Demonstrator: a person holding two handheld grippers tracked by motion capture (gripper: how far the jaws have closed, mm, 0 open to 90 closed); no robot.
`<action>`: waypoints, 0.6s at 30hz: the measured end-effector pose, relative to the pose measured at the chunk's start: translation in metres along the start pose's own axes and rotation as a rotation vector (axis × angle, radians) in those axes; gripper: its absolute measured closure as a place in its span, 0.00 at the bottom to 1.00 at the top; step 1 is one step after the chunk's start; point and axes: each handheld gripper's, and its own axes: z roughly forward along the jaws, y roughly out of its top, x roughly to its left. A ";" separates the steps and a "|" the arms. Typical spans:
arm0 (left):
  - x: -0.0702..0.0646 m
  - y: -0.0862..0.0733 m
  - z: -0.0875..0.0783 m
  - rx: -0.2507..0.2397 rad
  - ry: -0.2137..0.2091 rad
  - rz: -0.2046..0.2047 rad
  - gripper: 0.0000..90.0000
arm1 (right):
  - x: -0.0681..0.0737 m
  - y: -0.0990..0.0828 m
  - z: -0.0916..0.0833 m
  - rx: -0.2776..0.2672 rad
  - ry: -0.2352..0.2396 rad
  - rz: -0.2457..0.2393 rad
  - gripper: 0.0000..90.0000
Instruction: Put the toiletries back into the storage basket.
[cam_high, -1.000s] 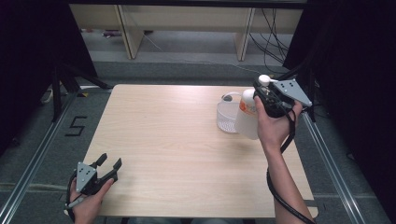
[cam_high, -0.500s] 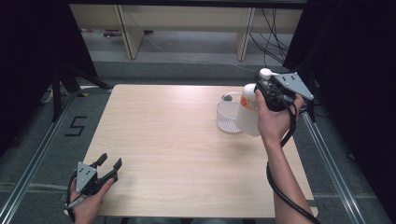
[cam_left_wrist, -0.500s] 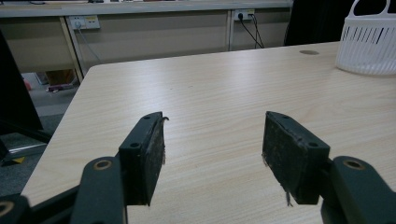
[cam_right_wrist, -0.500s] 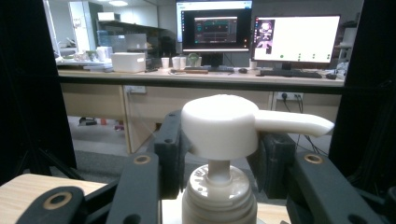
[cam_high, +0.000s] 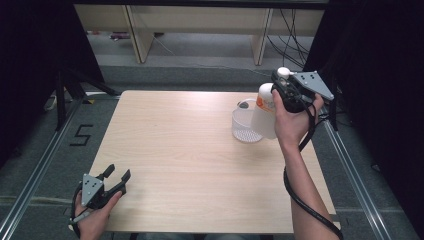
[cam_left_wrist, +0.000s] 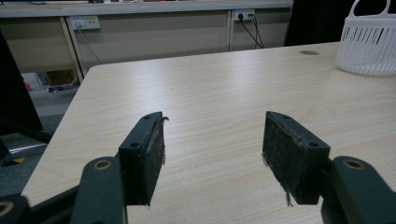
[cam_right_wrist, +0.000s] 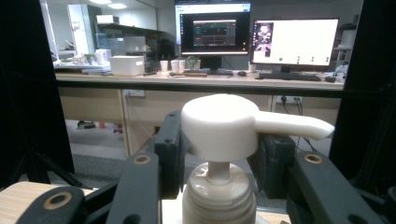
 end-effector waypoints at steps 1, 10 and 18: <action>0.000 0.000 0.000 -0.002 0.001 0.000 0.43 | 0.000 0.000 0.000 0.000 0.000 0.000 0.67; 0.000 0.000 0.000 0.000 0.000 0.000 0.43 | 0.002 0.009 0.007 -0.007 0.002 -0.005 0.67; 0.000 0.000 0.000 0.000 -0.001 -0.001 0.42 | 0.004 0.012 0.016 -0.002 0.003 0.000 0.67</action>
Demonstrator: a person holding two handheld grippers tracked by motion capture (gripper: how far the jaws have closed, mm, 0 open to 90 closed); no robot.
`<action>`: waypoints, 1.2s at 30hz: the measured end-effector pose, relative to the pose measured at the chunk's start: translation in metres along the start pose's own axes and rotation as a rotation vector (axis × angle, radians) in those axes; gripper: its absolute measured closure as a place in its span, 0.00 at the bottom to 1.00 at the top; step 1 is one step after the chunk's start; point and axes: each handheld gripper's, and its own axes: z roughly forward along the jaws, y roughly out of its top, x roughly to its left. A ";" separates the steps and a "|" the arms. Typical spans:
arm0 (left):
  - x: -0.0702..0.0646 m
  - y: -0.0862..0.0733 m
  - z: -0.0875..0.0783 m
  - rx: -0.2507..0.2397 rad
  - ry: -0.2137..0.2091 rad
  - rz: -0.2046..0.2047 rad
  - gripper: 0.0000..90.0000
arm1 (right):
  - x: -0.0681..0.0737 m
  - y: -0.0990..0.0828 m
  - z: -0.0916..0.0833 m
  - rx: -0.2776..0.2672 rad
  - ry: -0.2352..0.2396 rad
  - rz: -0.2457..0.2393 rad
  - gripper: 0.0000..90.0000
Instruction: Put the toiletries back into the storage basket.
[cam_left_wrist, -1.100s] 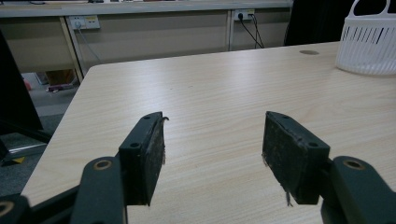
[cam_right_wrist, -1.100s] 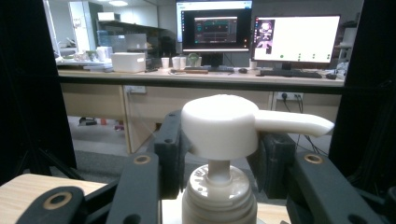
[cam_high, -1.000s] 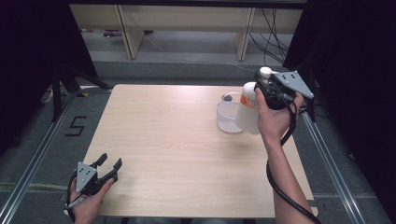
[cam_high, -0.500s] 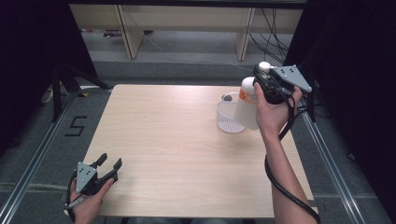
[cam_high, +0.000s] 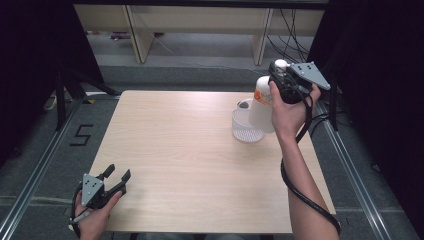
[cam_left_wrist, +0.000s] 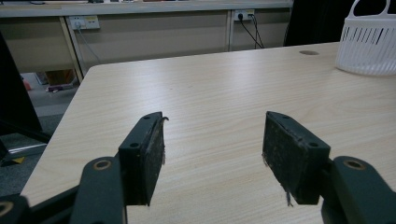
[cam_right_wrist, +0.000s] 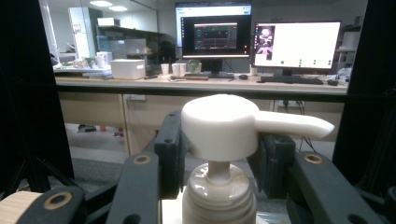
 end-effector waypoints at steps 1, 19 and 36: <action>0.000 0.000 0.000 -0.001 0.000 -0.001 0.42 | 0.000 0.000 0.002 0.005 0.002 0.002 0.67; 0.001 0.000 0.000 -0.003 -0.002 -0.003 0.42 | 0.004 -0.002 0.030 0.051 0.003 -0.001 0.67; 0.001 -0.002 0.002 -0.006 -0.001 -0.020 0.42 | 0.006 -0.010 0.053 0.105 0.008 -0.014 0.67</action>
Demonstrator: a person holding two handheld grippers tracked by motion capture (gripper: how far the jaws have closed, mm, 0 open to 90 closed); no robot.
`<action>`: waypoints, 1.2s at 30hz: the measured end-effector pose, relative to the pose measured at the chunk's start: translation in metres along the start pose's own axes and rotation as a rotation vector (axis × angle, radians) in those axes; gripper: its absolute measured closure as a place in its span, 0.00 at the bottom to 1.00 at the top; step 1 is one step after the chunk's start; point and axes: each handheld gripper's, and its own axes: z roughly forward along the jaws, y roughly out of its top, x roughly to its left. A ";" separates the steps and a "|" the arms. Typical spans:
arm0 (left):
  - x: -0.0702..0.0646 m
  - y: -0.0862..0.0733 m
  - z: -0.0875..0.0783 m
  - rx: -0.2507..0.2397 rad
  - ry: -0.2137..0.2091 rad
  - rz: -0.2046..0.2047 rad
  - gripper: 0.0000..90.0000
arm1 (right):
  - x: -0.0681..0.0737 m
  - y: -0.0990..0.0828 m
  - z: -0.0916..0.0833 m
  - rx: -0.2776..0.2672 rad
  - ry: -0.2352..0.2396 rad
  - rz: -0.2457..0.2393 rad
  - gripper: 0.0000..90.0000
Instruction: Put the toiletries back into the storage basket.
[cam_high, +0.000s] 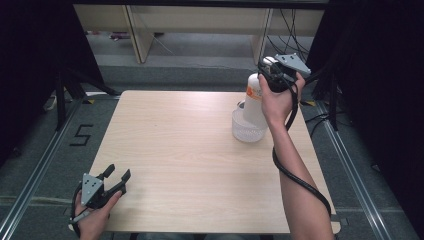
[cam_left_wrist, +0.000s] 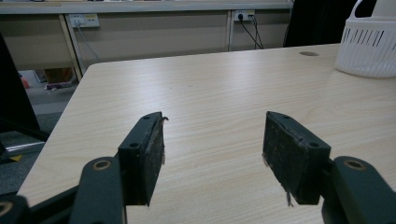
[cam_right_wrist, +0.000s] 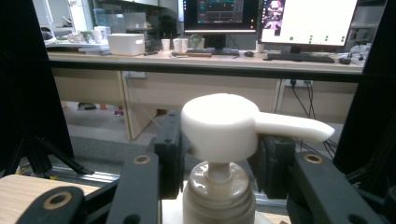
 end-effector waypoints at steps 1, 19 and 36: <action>0.000 0.000 0.001 -0.003 0.003 -0.006 0.42 | 0.001 0.000 0.001 0.002 -0.002 0.005 0.67; 0.001 0.000 0.000 0.011 -0.005 0.002 0.42 | 0.000 -0.009 0.014 0.022 0.006 0.010 0.67; 0.001 0.000 0.000 0.012 -0.006 0.004 0.42 | -0.002 -0.020 0.014 0.036 0.002 0.018 0.67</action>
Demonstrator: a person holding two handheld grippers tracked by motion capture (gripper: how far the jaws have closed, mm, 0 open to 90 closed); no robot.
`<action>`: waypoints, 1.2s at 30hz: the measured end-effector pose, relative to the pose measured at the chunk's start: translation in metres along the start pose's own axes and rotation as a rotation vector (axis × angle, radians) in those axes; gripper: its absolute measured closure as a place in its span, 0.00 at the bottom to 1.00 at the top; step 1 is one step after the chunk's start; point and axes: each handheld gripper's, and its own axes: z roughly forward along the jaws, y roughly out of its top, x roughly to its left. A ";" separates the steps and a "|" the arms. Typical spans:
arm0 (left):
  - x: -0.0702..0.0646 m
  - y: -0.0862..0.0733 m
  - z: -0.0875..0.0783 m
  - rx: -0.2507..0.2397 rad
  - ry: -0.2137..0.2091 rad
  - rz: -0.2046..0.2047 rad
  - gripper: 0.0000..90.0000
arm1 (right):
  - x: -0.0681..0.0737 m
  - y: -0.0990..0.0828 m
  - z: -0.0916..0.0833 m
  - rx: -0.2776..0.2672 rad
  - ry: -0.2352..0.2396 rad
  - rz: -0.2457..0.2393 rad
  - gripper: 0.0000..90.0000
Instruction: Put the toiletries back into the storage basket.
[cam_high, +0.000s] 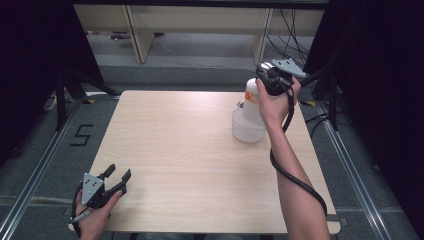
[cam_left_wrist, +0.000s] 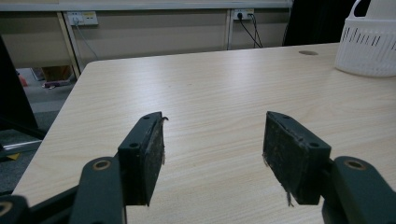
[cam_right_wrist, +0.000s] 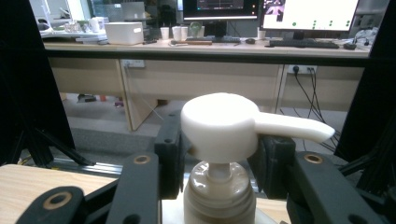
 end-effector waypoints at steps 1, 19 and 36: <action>0.000 0.000 0.000 0.001 0.000 0.000 0.42 | 0.000 -0.001 0.000 0.010 0.000 -0.001 0.67; 0.000 0.000 0.000 -0.001 0.001 -0.003 0.42 | 0.002 -0.018 0.004 0.042 0.011 0.007 0.67; 0.000 0.000 -0.001 -0.001 0.004 -0.009 0.42 | 0.001 -0.031 0.007 0.064 0.014 0.013 0.66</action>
